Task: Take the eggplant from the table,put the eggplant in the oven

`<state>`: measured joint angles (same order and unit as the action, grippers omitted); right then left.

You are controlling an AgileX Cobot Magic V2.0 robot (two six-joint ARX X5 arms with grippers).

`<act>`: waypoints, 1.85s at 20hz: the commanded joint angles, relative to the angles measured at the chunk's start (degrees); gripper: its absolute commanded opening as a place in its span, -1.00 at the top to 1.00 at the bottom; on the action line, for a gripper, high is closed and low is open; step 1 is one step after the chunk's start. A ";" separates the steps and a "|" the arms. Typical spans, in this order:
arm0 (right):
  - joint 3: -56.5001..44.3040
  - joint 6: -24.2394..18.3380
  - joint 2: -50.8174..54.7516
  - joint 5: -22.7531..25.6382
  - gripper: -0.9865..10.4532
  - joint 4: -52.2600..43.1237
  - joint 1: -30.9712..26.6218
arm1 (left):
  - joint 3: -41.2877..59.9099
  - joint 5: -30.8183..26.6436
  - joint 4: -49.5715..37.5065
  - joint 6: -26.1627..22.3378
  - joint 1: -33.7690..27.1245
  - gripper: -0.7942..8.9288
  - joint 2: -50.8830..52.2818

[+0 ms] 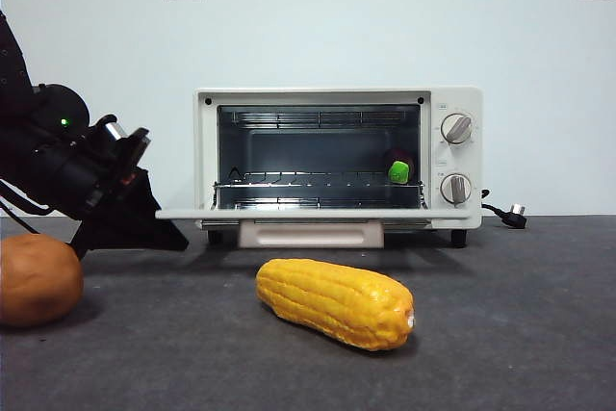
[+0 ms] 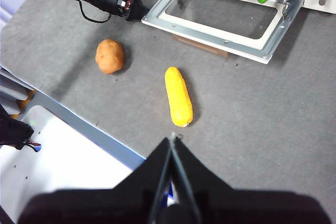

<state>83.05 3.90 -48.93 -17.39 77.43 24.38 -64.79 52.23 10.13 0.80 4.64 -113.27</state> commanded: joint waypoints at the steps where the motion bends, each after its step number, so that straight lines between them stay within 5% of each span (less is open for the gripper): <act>1: 0.17 0.37 0.09 0.11 0.85 1.01 0.09 | 0.11 4.26 -2.80 2.49 0.81 0.85 -0.31; 14: 0.17 0.33 0.09 0.09 0.85 1.03 0.09 | -0.31 4.28 -6.19 4.46 0.79 0.85 6.16; 37: 0.17 0.13 0.09 0.09 0.85 1.07 0.09 | -2.45 -21.97 -23.50 5.05 4.44 0.85 8.83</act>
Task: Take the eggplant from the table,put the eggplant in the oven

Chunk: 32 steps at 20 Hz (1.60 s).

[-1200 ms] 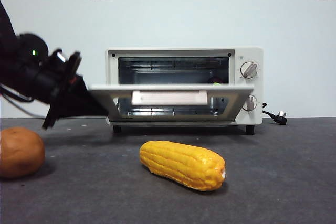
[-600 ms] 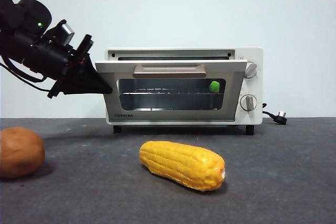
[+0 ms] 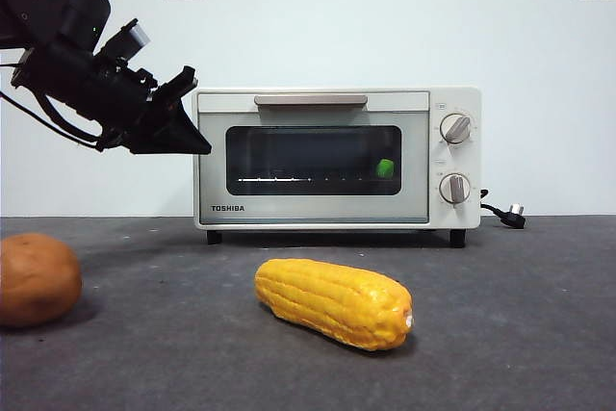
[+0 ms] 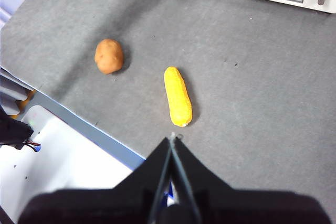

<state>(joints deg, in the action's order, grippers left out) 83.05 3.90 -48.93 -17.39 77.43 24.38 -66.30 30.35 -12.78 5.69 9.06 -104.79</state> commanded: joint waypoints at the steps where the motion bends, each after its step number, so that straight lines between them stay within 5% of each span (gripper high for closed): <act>1: 0.17 -0.09 0.09 0.09 0.85 1.07 0.09 | -1.38 0.07 -0.50 0.15 0.02 0.85 0.35; 9: 0.17 -1.01 0.07 0.72 0.85 1.05 0.09 | -2.10 -1.33 8.17 0.13 0.83 0.85 6.99; 23: 0.17 -1.18 -0.02 5.49 0.85 1.03 0.09 | -2.10 -4.87 42.45 0.11 3.06 0.85 44.00; 32: 0.17 -1.16 -0.02 5.49 0.84 1.03 0.09 | -2.10 -4.87 49.81 0.13 3.04 0.85 56.30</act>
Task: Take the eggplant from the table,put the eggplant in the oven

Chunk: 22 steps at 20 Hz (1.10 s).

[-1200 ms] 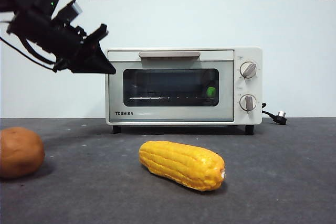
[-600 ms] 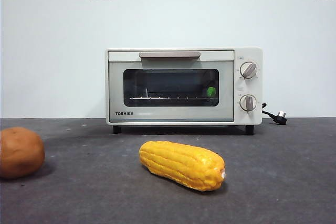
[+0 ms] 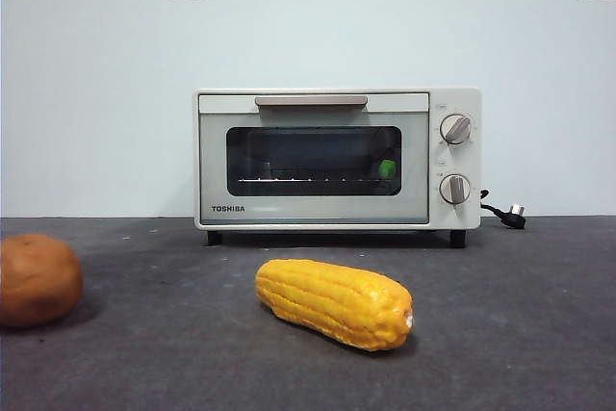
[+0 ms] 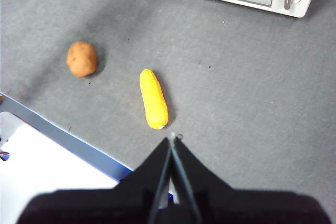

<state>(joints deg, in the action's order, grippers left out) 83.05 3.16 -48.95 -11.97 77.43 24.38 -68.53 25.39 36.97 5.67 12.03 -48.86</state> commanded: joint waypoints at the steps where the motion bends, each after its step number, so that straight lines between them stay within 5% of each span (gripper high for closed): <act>1: 0.17 -0.42 0.00 0.07 0.83 1.03 0.09 | 0.13 0.09 0.07 0.15 0.07 0.85 0.57; 22: 0.17 -0.42 -0.02 0.07 0.83 1.03 0.09 | 0.13 0.15 0.28 0.15 0.07 0.85 -0.63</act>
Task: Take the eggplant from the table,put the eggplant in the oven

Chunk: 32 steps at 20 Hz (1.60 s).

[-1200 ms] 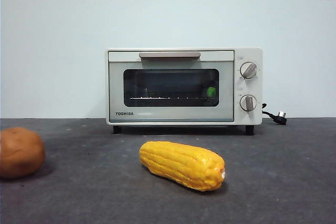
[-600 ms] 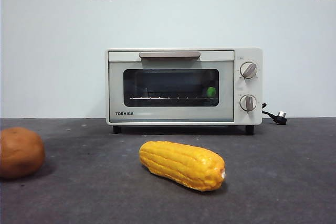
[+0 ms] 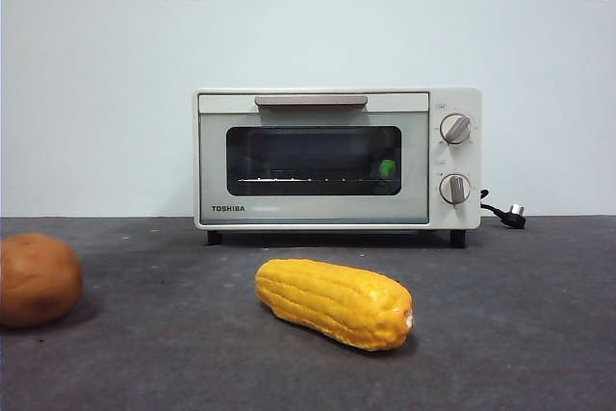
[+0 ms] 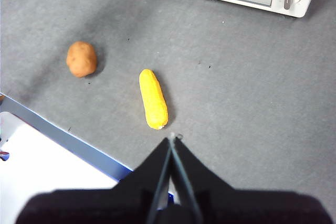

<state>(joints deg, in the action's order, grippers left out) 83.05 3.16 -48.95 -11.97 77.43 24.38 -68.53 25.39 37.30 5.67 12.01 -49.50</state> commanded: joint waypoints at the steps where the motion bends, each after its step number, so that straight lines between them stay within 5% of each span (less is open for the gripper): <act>1: 0.17 -0.42 -0.02 0.07 0.83 1.03 0.09 | 0.11 0.07 -0.07 -1.05 0.07 0.85 0.00; 9: 0.17 -0.42 -0.02 0.07 0.83 1.03 0.07 | 0.11 -2.89 -0.81 -8.09 -0.68 0.85 0.98; 12: 0.17 -0.42 -0.02 0.07 0.83 1.03 0.07 | 0.13 -11.06 -0.98 -13.64 -4.98 0.85 4.22; 19: 0.17 -0.42 -0.02 0.07 0.83 1.03 0.07 | 0.33 -16.24 -2.67 -23.32 -14.73 0.85 22.12; 25: 0.17 -0.42 -0.02 0.07 0.83 1.03 0.07 | 11.30 -16.44 -5.70 -22.18 -18.14 0.85 35.80; 32: 0.17 -0.42 -0.02 0.07 0.83 1.03 0.07 | 45.16 -16.44 -26.88 -7.96 -18.18 0.85 44.52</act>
<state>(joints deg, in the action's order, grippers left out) 83.05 3.16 -49.01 -11.97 77.43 24.38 -25.06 9.13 11.66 -6.28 -5.96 -5.48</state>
